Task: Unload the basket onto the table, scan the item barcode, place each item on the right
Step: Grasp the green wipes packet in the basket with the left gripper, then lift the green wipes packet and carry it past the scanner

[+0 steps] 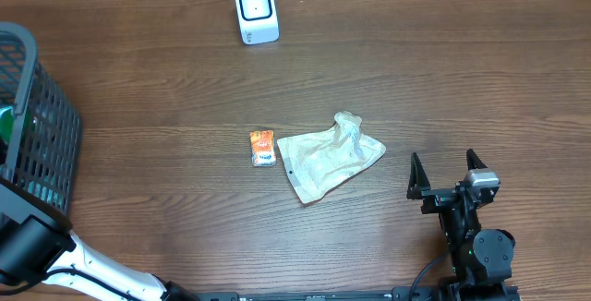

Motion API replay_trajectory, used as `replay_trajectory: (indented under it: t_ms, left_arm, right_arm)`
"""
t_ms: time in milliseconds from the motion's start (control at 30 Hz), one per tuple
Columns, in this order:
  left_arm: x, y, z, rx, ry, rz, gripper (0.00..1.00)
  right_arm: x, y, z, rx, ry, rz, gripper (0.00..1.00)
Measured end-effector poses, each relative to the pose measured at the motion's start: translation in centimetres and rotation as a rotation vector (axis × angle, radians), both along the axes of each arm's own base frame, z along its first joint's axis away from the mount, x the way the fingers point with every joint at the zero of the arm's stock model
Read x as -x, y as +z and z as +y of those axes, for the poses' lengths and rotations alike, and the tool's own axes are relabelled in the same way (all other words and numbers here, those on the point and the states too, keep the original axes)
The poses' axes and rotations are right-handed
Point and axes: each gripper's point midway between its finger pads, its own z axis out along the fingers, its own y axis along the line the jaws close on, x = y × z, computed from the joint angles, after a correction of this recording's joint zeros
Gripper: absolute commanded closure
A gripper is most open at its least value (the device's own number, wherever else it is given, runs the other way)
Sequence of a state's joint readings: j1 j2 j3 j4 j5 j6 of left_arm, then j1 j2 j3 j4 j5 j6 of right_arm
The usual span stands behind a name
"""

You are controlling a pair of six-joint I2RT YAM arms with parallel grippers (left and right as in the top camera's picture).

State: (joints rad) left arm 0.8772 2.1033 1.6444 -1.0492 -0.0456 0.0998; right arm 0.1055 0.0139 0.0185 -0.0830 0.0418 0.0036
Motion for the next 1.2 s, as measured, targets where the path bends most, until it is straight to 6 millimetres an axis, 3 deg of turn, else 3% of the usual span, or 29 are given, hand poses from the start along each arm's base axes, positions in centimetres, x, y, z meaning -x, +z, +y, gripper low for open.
replay_trajectory:
  t_ms: [67,100,467,600,733,833,967,1067,1200]
  left_arm:
    - [0.0,-0.2,-0.2,0.008,-0.002,0.000,0.93]
    - [0.0,-0.1,-0.2,0.008,-0.002,0.000,0.96]
    - [0.6,0.5,-0.9,0.037,0.006,0.024,0.96]
    - [0.3,2.5,-0.6,0.045,0.038,0.028,0.96]
    - [-1.2,6.8,1.0,-0.008,0.052,-0.034,0.96]
    - [-2.8,11.2,2.1,-0.066,0.056,-0.128,0.96]
    - [-5.0,17.3,1.8,-0.114,0.070,-0.287,0.96]
    - [-6.9,22.7,-0.3,-0.143,0.046,-0.441,0.96]
    - [-8.9,30.5,-5.4,-0.178,-0.044,-0.649,0.96]
  right_arm:
    - [0.0,0.0,0.0,0.000,0.000,0.000,0.00]
    - [0.0,0.0,0.0,0.000,0.000,0.000,0.00]
    - [0.0,0.0,0.0,0.000,0.000,0.000,0.00]
    - [0.0,0.0,0.0,0.000,0.000,0.000,0.00]
    - [0.0,0.0,0.0,0.000,0.000,-0.001,0.00]
    - [0.0,0.0,0.0,0.000,0.000,0.000,0.00]
    - [0.0,0.0,0.0,0.000,0.000,0.000,0.00]
    - [0.0,0.0,0.0,0.000,0.000,0.000,0.00]
    - [0.0,0.0,0.0,0.000,0.000,0.000,0.00]
